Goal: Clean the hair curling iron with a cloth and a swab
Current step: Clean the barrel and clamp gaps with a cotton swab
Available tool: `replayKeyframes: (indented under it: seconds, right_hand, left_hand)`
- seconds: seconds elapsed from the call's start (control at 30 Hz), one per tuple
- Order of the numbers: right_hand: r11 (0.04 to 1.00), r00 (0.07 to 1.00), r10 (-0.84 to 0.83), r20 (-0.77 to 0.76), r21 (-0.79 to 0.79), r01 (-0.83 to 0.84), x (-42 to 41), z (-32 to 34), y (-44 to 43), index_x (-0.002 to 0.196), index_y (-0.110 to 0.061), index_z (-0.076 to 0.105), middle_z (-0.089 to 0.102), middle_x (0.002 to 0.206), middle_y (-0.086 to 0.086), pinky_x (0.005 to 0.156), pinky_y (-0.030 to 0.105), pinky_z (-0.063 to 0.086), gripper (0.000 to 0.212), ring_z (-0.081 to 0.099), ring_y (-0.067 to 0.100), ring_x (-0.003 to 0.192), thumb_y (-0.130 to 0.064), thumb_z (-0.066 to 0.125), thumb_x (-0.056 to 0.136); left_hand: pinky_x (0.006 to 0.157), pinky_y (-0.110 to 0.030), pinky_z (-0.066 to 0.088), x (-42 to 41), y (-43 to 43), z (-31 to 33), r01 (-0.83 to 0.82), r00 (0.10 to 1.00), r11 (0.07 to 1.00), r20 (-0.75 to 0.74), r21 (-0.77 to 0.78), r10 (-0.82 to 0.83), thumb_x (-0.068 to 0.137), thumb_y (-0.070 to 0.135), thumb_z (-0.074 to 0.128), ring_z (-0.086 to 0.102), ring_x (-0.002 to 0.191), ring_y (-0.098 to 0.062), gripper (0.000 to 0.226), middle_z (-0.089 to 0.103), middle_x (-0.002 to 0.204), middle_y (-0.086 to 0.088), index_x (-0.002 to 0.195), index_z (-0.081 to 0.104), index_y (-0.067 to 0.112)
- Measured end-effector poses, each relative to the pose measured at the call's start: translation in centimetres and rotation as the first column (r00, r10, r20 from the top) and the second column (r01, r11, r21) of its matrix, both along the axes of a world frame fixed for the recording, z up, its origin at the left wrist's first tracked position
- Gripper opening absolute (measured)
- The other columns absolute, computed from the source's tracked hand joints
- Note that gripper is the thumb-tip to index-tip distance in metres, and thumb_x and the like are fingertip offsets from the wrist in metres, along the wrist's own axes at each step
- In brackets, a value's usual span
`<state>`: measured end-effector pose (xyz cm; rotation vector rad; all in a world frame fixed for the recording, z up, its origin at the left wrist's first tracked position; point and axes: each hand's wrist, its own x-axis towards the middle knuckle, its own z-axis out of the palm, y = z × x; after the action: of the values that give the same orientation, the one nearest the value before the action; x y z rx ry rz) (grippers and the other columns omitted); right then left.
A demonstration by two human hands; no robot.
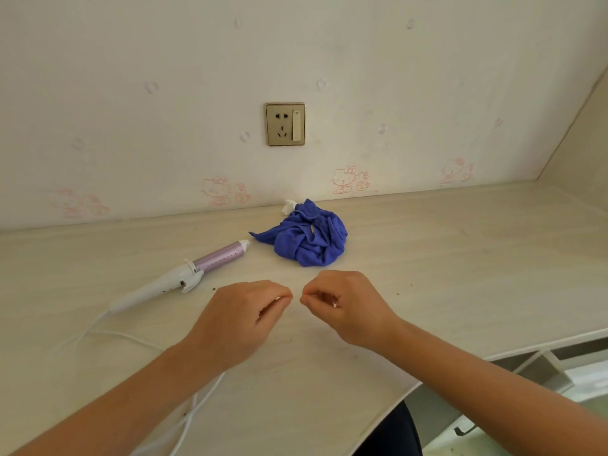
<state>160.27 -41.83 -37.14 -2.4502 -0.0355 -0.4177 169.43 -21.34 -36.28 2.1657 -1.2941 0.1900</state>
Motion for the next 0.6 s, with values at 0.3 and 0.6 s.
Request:
replayKeyframes:
  seconds: [0.3, 0.6]
  right_hand:
    - [0.973, 0.997, -0.018, -0.072, -0.231, 0.001, 1.2, 0.3, 1.5, 0.062, -0.014, 0.048, 0.045, 0.055, 0.001, 0.052, 0.029, 0.027, 0.040, 0.037, 0.017, 0.053, -0.033, 0.058, 0.095]
    - [0.967, 0.970, -0.176, -0.165, -0.214, 0.139, 2.3, 0.6, 2.1, 0.054, -0.017, 0.030, 0.030, 0.051, -0.003, 0.049, 0.029, 0.021, 0.049, 0.025, 0.014, 0.050, -0.029, 0.052, 0.095]
  left_hand:
    - [0.054, -0.024, 0.042, 0.4, 0.0, -0.6, -0.115, 0.993, 0.993, 0.041, 0.013, 0.114, 0.092, 0.043, 0.056, 0.055, 0.059, -0.006, 0.022, 0.057, 0.064, 0.017, 0.077, 0.061, 0.028]
    - [0.060, -0.037, 0.047, 0.7, -2.9, -1.3, -0.246, 0.961, 0.961, 0.158, 0.128, 0.225, 0.099, 0.035, 0.058, 0.061, 0.067, -0.020, 0.023, 0.067, 0.074, 0.006, 0.084, 0.062, 0.018]
